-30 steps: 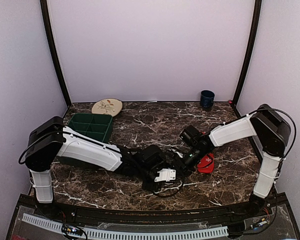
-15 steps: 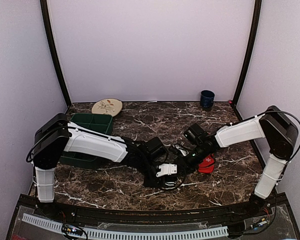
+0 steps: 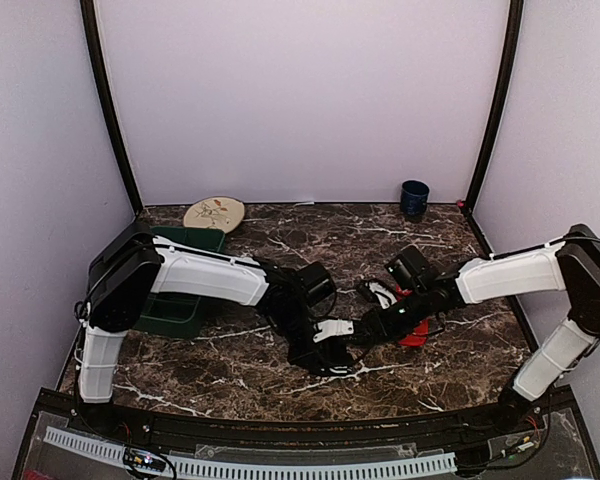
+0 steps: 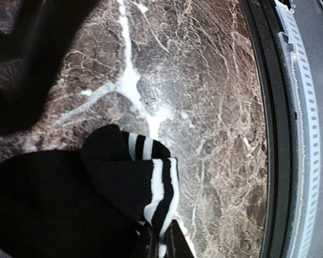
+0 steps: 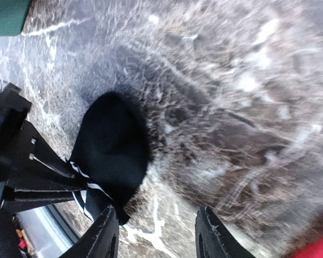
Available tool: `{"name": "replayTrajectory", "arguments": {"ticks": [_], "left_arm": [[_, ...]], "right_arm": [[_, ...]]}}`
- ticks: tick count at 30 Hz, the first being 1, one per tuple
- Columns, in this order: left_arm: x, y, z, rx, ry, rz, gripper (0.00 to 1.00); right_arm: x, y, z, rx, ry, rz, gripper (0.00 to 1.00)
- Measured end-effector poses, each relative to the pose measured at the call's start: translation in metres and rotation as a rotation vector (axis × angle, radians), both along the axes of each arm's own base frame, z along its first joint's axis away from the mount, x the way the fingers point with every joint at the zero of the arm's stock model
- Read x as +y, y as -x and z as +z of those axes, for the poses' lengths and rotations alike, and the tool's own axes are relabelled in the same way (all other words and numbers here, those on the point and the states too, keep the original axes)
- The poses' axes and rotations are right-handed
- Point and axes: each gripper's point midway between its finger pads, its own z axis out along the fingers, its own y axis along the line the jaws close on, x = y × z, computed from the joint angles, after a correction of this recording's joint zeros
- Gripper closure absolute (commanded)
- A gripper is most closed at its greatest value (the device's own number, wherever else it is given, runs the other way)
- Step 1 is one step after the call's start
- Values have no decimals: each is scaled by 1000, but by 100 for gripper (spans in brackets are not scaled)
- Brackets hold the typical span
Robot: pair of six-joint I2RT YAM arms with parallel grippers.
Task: Roll the socks
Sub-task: Roll the sock at the center of the board.
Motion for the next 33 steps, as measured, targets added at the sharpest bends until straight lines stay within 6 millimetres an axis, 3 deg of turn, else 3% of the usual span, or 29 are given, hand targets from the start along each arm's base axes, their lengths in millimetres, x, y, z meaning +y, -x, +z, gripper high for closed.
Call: {"name": "replayTrajectory", "arguments": {"ticks": [10,20,33], "left_arm": [[0,5,0,183,-34,25,93],[2,-3,0,362,-43,83,95],[6,-12,-1,547,-40,141,95]], "right_arm": [[-25,-10,38,-248,20,-98,53],[-34,8,59,-451,91,-106,55],[0,64,60,-639,201,133,56]]}}
